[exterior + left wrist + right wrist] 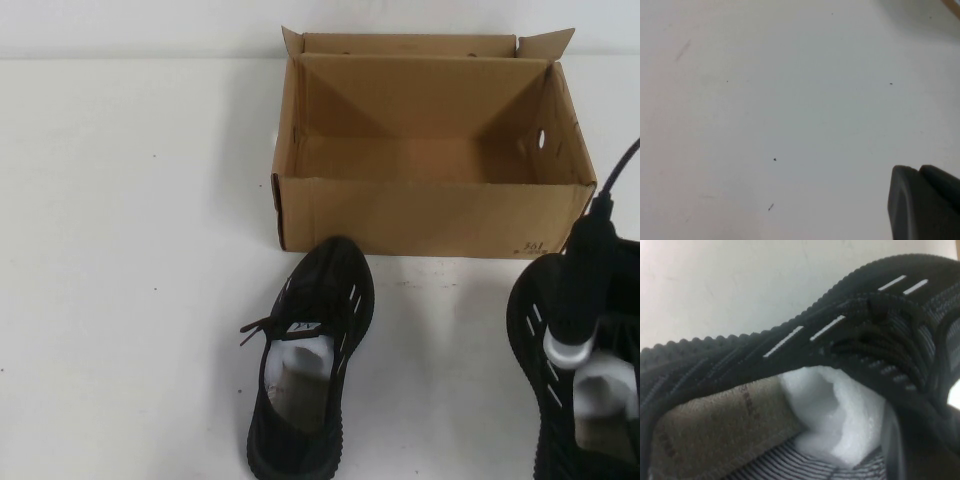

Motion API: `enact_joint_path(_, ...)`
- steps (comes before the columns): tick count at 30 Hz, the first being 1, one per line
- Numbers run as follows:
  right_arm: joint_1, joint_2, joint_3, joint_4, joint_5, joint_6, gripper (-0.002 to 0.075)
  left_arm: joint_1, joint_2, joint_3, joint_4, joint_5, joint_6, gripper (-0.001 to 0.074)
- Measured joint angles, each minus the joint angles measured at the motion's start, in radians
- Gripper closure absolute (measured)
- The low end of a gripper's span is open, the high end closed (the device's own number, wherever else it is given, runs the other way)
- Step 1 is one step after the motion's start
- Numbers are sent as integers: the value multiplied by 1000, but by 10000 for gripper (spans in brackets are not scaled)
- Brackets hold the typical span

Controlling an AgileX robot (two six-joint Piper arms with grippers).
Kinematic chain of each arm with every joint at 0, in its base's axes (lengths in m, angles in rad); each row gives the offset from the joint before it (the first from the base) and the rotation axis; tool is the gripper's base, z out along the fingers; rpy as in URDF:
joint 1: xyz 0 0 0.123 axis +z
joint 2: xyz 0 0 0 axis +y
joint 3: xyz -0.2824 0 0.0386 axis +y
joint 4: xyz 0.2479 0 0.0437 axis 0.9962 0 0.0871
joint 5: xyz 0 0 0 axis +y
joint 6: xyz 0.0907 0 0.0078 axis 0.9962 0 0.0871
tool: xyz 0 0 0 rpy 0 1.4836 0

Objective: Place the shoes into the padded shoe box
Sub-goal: Pick up the shoe from the table, then place the shoe in the shoe box

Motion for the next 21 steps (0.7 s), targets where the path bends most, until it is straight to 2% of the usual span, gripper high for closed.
enact_joint_path(5,0,-4,0,-5,-1,179,706,0,0,0,0,0,0,738)
enact_joint_path(17,0,-4,0,-10,-119,985,706,0,0,0,0,0,0,738)
enact_joint_path(21,0,-4,0,-17,-123,1177,706,0,0,0,0,0,0,738)
